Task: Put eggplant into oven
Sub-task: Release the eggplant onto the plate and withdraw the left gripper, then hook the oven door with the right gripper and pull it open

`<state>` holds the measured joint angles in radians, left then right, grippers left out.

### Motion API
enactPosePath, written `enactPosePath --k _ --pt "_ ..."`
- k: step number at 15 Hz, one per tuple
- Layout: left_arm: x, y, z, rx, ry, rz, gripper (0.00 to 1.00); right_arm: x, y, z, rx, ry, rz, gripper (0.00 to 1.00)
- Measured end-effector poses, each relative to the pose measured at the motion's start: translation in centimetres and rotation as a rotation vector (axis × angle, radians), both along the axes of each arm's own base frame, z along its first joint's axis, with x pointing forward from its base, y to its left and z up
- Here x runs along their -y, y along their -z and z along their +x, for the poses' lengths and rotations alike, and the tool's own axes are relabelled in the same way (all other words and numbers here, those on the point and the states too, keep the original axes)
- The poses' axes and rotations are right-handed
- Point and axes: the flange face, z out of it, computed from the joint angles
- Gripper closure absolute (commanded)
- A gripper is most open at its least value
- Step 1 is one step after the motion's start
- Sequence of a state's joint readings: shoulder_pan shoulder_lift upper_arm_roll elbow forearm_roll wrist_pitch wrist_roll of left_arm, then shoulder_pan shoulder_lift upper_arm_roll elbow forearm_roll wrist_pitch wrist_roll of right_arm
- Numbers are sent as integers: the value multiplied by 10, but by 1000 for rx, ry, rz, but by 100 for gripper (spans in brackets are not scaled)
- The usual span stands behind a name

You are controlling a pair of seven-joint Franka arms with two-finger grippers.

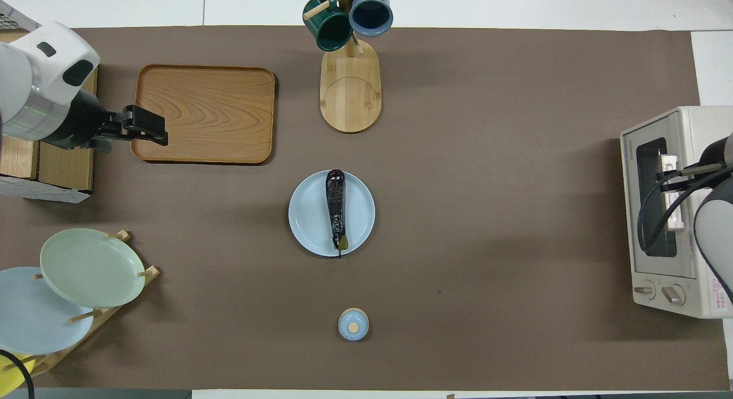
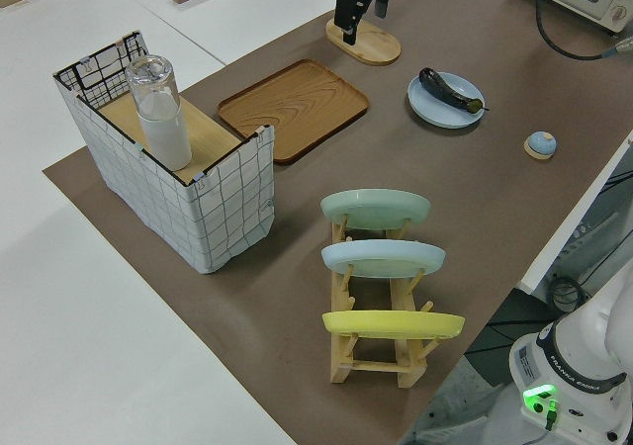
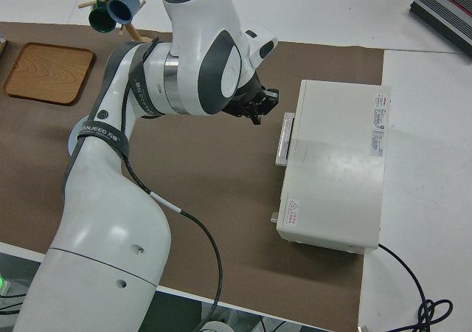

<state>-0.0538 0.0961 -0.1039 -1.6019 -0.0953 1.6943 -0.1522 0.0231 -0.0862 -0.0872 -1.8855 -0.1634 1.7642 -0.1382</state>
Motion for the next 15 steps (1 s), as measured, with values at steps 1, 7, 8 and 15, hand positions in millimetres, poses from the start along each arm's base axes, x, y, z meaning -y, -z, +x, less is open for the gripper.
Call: enactPosePath --k 1,7,8,15 --pt "-1 -8 -7 -3 4 11 0 0 2 -2 2 2 -1 100" --pt "-3 -7 -41 -36 17 44 0 22 33 -8 20 -20 -2 100" --pt "-3 -8 -42 -33 19 44 0 27 37 -9 20 -18 -2 100" --pt "-18 -42 -47 -41 36 110 0 45 62 -15 22 -42 2 100"
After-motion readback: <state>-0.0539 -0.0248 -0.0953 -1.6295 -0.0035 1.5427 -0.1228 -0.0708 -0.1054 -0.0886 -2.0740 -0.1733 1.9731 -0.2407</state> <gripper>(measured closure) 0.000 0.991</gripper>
